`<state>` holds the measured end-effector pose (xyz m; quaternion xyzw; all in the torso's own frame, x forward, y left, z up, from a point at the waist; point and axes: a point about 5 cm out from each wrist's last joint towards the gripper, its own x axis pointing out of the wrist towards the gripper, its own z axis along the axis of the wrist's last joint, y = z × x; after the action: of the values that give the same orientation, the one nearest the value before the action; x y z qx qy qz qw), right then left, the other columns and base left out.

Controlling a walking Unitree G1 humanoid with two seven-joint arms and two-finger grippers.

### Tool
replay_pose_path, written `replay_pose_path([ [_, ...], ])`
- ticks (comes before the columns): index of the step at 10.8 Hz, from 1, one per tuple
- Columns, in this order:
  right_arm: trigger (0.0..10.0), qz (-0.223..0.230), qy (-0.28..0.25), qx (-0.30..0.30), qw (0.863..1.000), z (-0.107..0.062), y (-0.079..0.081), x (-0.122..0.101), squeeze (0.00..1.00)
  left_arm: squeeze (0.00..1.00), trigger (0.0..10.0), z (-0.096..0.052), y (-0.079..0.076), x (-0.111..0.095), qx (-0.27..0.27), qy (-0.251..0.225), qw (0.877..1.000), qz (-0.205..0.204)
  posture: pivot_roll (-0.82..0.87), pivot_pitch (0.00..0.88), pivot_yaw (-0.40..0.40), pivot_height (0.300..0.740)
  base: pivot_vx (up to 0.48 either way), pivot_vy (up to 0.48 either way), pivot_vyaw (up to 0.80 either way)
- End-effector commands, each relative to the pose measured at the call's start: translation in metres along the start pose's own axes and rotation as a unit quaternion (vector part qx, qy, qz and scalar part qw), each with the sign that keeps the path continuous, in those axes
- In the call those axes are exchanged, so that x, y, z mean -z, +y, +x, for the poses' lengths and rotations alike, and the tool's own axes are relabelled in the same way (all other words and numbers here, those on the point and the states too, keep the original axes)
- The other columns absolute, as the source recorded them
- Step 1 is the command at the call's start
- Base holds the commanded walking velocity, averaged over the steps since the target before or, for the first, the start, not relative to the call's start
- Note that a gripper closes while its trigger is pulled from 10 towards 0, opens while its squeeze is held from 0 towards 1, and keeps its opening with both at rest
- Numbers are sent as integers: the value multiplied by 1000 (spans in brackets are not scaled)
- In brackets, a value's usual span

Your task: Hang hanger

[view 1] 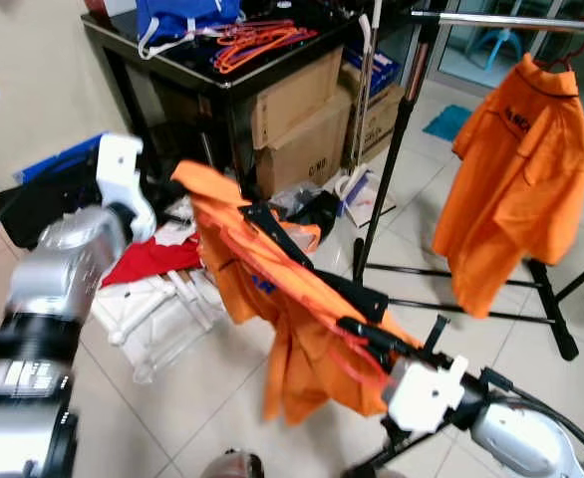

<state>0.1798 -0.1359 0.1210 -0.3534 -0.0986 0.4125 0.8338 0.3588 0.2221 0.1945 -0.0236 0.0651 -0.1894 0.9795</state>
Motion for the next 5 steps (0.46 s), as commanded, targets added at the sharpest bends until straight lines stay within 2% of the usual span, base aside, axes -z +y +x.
replay_pose_path([
  [1, 10000, 22, 69, -38, 997, -17, 11, 23, 0, 0, 0, -20, 37, -53, -102, -106, 989, 9, -28, 78, 44, 740, 0, 0, 0],
  [3, 10000, 76, 15, 33, 996, -6, -5, 9, 0, 0, 0, -1, 16, -33, -59, -75, 995, 13, -30, 71, 44, 740, 0, 0, 0],
  [5, 10000, 164, -40, 136, 976, 7, -28, -9, 0, 0, 0, 7, -13, -4, -9, -41, 999, 3, -36, 65, 46, 740, 0, 0, 0],
])
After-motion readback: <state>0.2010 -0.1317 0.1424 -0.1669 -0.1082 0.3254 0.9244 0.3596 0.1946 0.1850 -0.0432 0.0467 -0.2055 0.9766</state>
